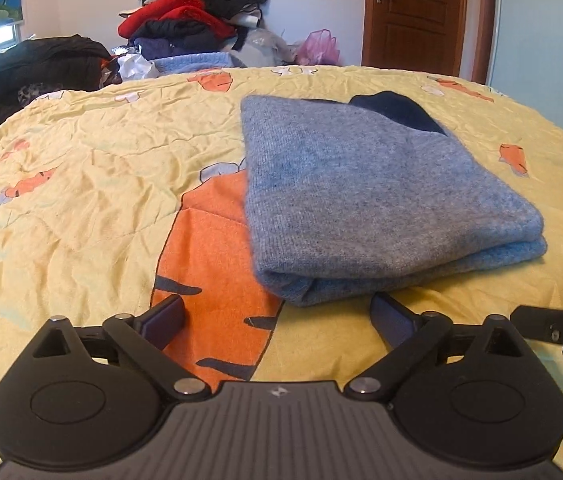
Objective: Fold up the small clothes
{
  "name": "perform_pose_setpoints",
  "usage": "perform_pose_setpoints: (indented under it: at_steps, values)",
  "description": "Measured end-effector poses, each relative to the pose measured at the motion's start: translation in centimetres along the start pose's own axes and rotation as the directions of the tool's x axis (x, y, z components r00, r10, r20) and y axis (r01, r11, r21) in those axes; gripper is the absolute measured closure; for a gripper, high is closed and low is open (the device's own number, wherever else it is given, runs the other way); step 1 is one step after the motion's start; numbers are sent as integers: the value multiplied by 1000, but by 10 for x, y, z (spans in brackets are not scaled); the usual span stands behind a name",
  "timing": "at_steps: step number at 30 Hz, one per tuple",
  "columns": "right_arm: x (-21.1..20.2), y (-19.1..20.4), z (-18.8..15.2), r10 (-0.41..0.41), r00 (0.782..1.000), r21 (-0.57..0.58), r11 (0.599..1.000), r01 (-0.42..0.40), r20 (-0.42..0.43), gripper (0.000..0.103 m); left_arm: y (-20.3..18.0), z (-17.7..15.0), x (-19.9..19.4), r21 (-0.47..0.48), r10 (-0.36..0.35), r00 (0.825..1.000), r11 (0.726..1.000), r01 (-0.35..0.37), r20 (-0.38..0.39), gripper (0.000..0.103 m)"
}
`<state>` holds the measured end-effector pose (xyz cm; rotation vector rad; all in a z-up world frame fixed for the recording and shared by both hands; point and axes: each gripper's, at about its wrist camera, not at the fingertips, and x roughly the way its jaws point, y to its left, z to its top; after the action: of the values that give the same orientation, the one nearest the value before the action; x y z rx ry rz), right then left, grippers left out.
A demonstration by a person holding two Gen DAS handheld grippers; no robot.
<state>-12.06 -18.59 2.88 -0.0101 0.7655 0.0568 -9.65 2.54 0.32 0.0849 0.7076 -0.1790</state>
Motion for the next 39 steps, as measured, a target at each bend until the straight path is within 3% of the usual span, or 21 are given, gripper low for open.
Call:
perform_pose_setpoints:
  at_steps: [5,9,12,15,20,39]
  values:
    - [-5,4,8,-63,997,61,996,65,-41,0,2,0,0,-3,0,1000,1000,0,-4,0]
    - [-8,0,18,-45,999,129,991,44,7,0,1,1,2,-6,0,1000,1000,0,-5,0]
    - [13,-1,19,-48,998,119,992,52,-34,1,1,2,2,-6,0,1000,1000,0,-4,0]
    - [19,9,8,-109,993,33,994,108,38,0,2,2,2,-6,0,1000,1000,0,-4,0]
    - [18,8,2,-109,991,61,993,105,75,0,2,1,2,-6,-2,1000,1000,2,-4,0]
    - [18,11,2,-124,990,47,992,120,71,0,3,1,1,-10,-4,1000,1000,4,-2,0]
